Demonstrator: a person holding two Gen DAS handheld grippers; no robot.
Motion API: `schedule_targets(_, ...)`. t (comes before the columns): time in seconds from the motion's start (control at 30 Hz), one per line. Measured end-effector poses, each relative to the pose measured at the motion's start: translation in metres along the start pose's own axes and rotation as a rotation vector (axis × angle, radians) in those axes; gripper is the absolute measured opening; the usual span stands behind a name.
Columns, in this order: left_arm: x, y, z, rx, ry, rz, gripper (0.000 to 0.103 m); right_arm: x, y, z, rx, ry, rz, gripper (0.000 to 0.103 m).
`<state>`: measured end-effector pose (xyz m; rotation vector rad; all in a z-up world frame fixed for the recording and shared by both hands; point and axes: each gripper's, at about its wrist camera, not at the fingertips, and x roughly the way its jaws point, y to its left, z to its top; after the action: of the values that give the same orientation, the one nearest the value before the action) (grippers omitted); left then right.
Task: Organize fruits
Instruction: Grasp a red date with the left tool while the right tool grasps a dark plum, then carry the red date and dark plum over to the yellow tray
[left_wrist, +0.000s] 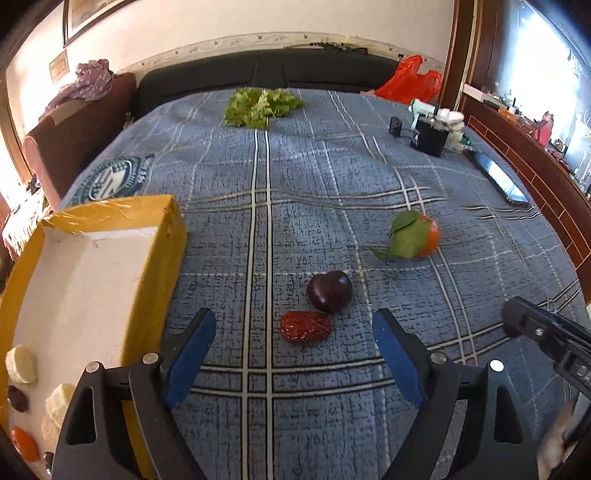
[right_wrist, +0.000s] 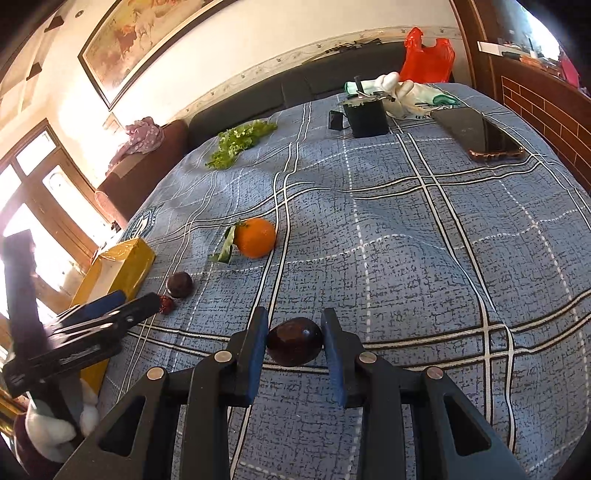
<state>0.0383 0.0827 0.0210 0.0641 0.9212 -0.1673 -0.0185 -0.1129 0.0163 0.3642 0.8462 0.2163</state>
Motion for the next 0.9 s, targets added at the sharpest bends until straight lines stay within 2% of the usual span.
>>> schedule_targets(0.07, 0.005, -0.001, -0.001, 0.005, 0.008, 0.001, 0.081, 0.001, 0.000, 0.001, -0.001, 0.001, 0.002, 0.033)
schedule_targets(0.13, 0.010, -0.002, -0.002, 0.006, 0.020, -0.009, 0.071, 0.001, 0.000, 0.001, -0.001, -0.001, 0.002, 0.033)
schedule_targets(0.2, 0.015, -0.004, -0.004, 0.007, 0.030, -0.010, 0.052, 0.000, 0.000, 0.001, -0.001, 0.000, 0.003, 0.033)
schedule_targets(0.23, 0.014, -0.005, -0.005, 0.014, 0.018, 0.004, 0.048, 0.001, 0.000, 0.001, -0.003, 0.002, 0.002, 0.033)
schedule_targets(0.3, 0.013, -0.005, -0.005, 0.016, 0.005, -0.025, 0.030, 0.001, 0.001, 0.000, -0.005, 0.002, 0.001, 0.033)
schedule_targets(0.57, -0.006, -0.001, -0.008, -0.022, -0.024, -0.015, 0.030, 0.004, 0.001, 0.001, -0.012, 0.005, -0.005, 0.033)
schedule_targets(0.9, -0.044, -0.002, -0.022, -0.081, -0.056, -0.041, 0.030, 0.001, 0.001, 0.001, -0.015, -0.008, -0.012, 0.033)
